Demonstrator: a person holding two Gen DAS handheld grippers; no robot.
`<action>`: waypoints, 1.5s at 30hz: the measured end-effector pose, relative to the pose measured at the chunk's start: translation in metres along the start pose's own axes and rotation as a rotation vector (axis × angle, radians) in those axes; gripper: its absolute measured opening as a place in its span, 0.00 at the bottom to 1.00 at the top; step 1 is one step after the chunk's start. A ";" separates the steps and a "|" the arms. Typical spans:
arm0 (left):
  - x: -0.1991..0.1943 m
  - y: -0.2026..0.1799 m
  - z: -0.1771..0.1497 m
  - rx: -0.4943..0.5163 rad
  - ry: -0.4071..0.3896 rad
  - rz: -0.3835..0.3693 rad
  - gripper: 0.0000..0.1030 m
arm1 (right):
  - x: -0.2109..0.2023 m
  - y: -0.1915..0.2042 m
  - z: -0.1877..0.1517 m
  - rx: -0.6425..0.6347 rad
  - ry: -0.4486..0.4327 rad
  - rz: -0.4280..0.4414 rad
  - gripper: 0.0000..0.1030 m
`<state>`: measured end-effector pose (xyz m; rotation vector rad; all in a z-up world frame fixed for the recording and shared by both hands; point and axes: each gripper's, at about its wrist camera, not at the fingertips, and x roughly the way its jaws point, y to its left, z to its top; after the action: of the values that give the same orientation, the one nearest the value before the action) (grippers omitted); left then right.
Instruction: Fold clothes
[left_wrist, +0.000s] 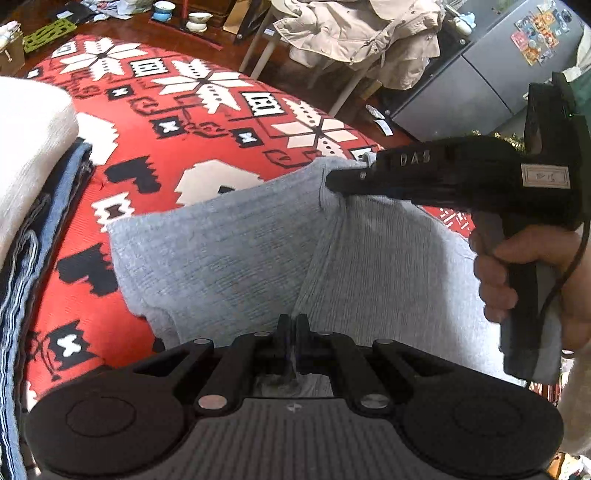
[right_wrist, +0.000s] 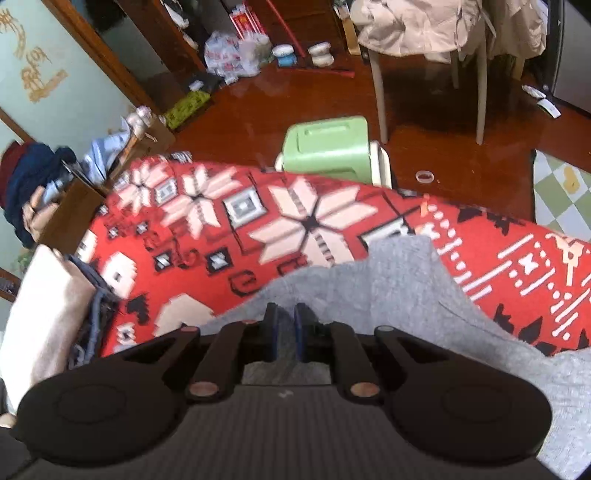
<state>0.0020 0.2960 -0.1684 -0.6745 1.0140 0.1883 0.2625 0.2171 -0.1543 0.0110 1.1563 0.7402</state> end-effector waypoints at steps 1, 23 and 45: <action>0.000 0.001 -0.001 -0.003 -0.002 -0.001 0.03 | 0.002 -0.001 0.001 0.007 -0.002 0.002 0.07; -0.053 0.038 -0.006 -0.186 -0.117 0.093 0.17 | -0.093 0.015 -0.068 0.149 -0.077 0.014 0.16; -0.043 0.045 -0.006 -0.172 -0.159 0.143 0.03 | -0.106 0.031 -0.153 0.231 0.008 -0.001 0.17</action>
<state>-0.0456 0.3345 -0.1547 -0.7311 0.8999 0.4516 0.0985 0.1300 -0.1209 0.2006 1.2445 0.6027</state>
